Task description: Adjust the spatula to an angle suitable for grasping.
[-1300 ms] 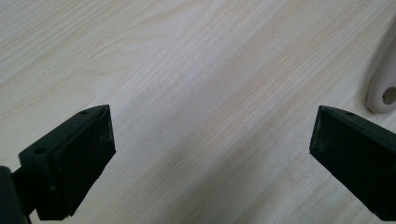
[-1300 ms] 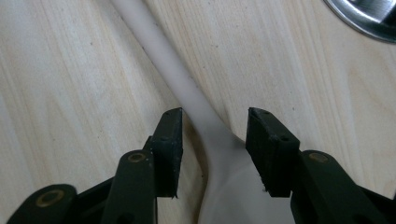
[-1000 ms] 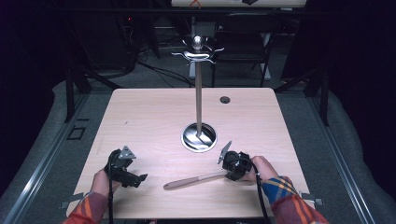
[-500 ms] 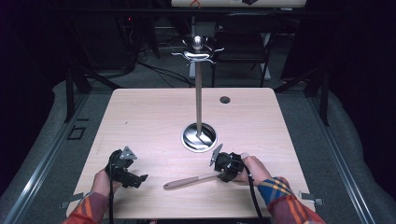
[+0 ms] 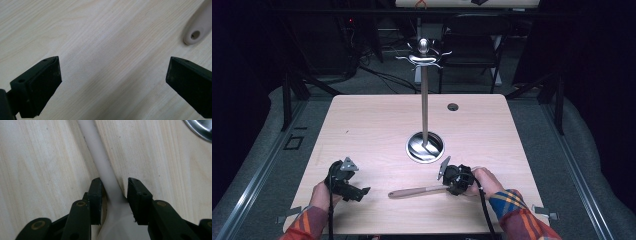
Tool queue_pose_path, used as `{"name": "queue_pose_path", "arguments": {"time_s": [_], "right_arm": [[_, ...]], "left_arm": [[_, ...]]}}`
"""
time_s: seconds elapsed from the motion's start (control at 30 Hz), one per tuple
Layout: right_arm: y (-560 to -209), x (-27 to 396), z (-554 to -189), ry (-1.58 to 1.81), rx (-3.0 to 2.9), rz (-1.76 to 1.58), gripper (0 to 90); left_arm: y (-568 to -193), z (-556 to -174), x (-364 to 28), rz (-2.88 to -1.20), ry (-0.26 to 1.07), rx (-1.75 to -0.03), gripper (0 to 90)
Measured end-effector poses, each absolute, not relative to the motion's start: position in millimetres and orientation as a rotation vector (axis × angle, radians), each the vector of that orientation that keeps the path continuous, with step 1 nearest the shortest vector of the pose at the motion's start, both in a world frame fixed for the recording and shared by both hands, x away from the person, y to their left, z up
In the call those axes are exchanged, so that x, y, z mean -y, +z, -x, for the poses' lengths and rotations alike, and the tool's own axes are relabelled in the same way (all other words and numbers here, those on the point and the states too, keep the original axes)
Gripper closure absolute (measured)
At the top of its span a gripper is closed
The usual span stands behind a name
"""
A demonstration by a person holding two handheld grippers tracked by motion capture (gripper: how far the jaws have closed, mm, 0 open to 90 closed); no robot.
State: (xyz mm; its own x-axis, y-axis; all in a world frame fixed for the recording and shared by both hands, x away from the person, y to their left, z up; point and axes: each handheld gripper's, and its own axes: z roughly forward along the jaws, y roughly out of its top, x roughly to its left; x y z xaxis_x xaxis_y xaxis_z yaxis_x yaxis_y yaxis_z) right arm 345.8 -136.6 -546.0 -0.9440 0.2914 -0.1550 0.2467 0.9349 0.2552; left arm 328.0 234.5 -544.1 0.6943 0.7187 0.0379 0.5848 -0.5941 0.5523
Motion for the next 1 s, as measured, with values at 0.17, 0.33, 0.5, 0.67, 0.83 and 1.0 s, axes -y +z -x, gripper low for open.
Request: {"name": "queue_pose_path", "arguments": {"time_s": [0.17,0.33,0.5,0.67,0.83,1.0], "right_arm": [[-545.1,142.4,-346.2,0.331,-2.92,-0.416,67.9],[-543.9,148.6,-346.4,0.303,-2.933,-0.457,69.0],[-543.1,155.1,-346.5,0.269,-2.941,-0.502,69.6],[-541.8,168.4,-344.7,0.207,-2.949,-0.548,70.4],[-541.4,175.0,-344.1,0.183,-2.958,-0.576,69.8],[-542.5,170.2,-343.4,0.155,-2.956,-0.568,64.4]], "left_arm": [[-543.8,-327.9,-234.4,-2.399,0.351,-0.994,0.0],[-543.7,-327.9,-234.4,-2.4,0.351,-0.995,0.0],[-544.4,-327.9,-233.6,-2.403,0.345,-0.996,0.0],[-544.0,-327.7,-233.8,-2.403,0.348,-0.993,0.0],[-544.0,-327.8,-233.6,-2.405,0.348,-0.992,0.0],[-544.3,-327.9,-233.1,-2.406,0.345,-0.991,0.0]]}}
